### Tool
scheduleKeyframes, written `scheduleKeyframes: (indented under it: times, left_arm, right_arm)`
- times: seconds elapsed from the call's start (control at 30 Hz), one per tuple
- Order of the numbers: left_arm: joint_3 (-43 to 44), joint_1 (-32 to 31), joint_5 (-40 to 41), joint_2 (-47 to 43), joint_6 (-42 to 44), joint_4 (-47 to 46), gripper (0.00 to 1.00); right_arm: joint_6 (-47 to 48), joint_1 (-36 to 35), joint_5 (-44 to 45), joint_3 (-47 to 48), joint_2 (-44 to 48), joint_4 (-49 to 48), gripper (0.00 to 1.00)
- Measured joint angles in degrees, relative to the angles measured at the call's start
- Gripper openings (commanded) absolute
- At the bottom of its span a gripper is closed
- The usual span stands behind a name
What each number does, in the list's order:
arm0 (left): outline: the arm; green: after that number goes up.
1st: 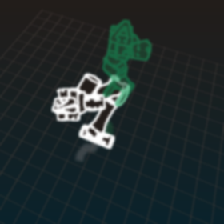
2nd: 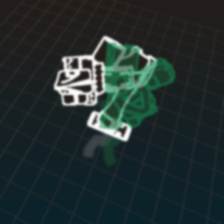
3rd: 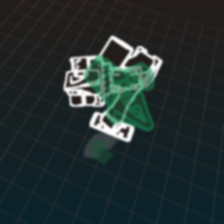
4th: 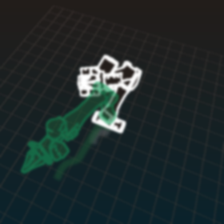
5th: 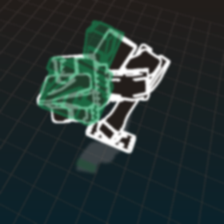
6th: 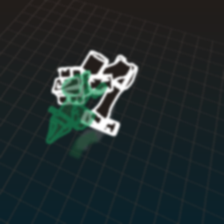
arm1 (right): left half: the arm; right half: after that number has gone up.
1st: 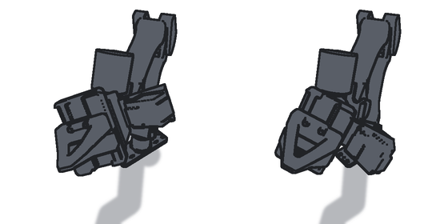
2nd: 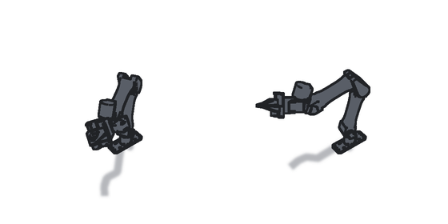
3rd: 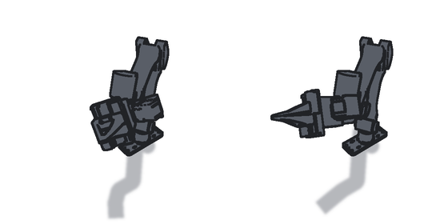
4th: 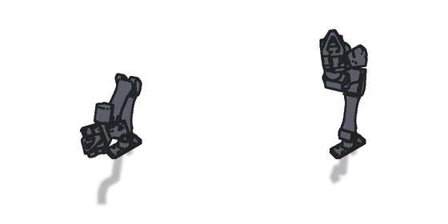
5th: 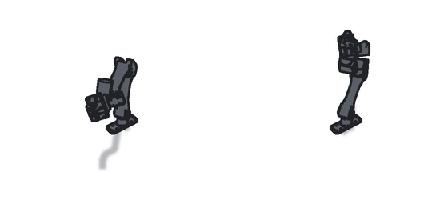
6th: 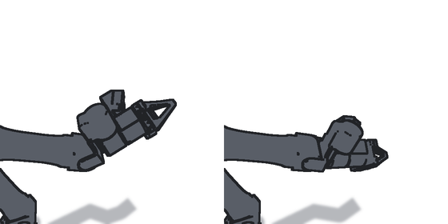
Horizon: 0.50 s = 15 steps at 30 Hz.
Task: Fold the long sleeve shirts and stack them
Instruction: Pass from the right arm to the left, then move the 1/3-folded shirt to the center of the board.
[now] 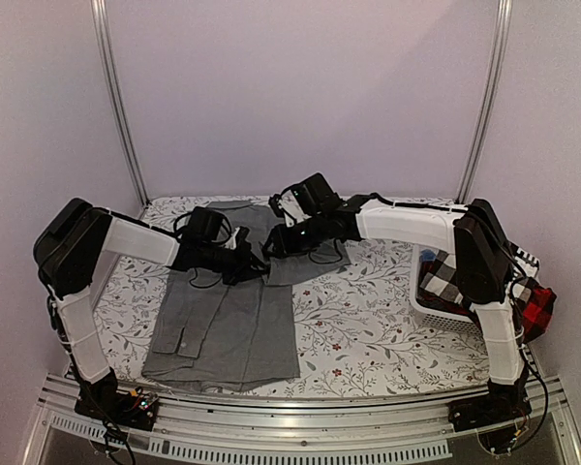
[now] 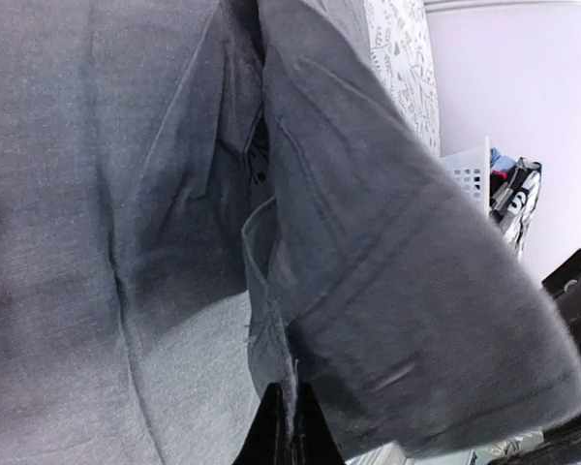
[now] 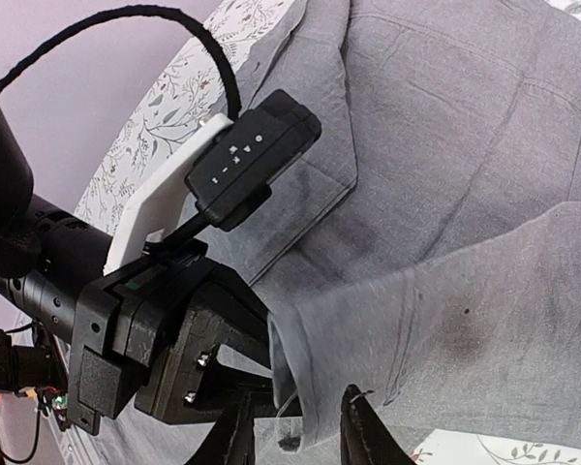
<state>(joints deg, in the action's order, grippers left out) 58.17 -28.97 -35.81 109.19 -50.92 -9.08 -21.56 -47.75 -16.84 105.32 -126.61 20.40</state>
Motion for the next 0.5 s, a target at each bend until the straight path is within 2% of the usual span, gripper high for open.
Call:
scheduleKeyframes:
  times: [0.1,0.33,0.43,0.5]
  left_arm:
    - [0.37,0.44,0.0,-0.02,1.07,0.94,0.0]
    - [0.42,4.33,-0.39,-1.33,3.41,3.87,0.0]
    - [0.63,7.39,0.63,-2.1,5.44,5.88,0.0]
    - [0.74,9.11,1.79,-2.27,7.23,7.89,0.0]
  right_arm:
    - [1.11,-0.13,1.25,-1.11,0.63,0.37,0.5]
    - [1.81,0.04,8.63,-10.16,8.11,2.67,0.5]
    - [0.5,1.29,10.36,-12.5,10.4,2.8,0.46]
    - [-0.26,2.93,10.97,-12.7,10.45,2.75,0.39]
